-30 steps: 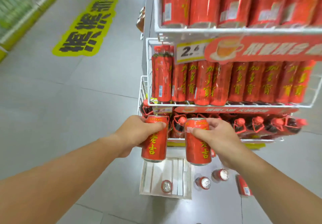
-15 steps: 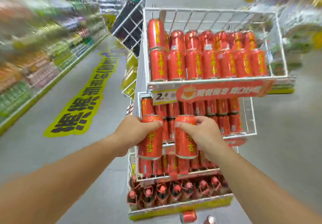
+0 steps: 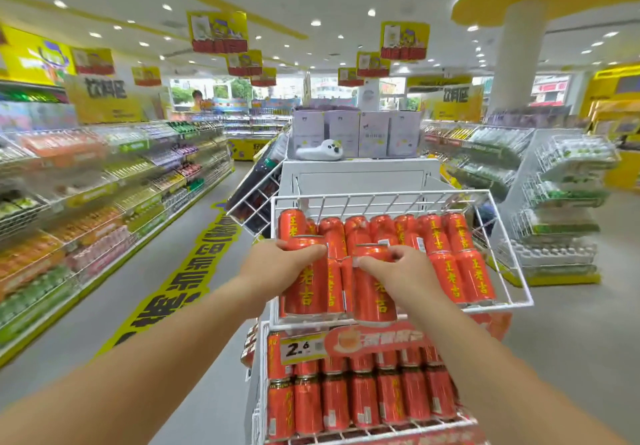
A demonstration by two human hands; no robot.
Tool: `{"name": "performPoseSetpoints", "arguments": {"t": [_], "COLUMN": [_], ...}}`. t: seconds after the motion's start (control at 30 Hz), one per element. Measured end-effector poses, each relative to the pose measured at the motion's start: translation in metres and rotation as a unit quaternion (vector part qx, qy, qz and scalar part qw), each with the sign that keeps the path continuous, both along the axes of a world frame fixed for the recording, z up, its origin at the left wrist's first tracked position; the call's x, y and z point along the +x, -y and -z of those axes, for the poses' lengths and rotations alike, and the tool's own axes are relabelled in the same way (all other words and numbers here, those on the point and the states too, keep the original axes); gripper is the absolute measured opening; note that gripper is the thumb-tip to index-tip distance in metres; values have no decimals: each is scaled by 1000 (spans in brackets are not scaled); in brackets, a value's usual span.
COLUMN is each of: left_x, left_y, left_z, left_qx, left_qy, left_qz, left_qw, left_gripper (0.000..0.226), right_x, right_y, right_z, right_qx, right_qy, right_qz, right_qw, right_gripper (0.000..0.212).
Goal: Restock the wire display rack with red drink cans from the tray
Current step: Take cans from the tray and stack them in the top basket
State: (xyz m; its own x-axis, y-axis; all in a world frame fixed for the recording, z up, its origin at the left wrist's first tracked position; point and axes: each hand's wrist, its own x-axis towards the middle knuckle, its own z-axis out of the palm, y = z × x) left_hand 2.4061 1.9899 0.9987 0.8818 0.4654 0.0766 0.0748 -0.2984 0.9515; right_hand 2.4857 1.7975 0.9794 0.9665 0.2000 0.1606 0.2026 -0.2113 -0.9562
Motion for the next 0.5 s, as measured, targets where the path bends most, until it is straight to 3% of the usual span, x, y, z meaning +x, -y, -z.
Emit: {"name": "performPoseSetpoints", "arguments": {"t": [0.13, 0.3, 0.5], "left_x": [55, 113, 145], "left_y": [-4, -15, -20], "left_z": [-21, -35, -35], "left_qx": [27, 74, 142], "left_qy": [14, 22, 28], "left_qz": [-42, -126, -170], "left_qw": [999, 989, 975], "left_gripper": [42, 39, 41], "right_x": [64, 132, 171], "right_y": [-8, -30, -63], "right_z": [-18, -36, -35], "right_qx": [7, -4, -42], "right_qy": [9, 10, 50], "right_qz": [-10, -40, -40], "right_qw": [1000, 999, 997], "right_gripper": [43, 28, 32]}}
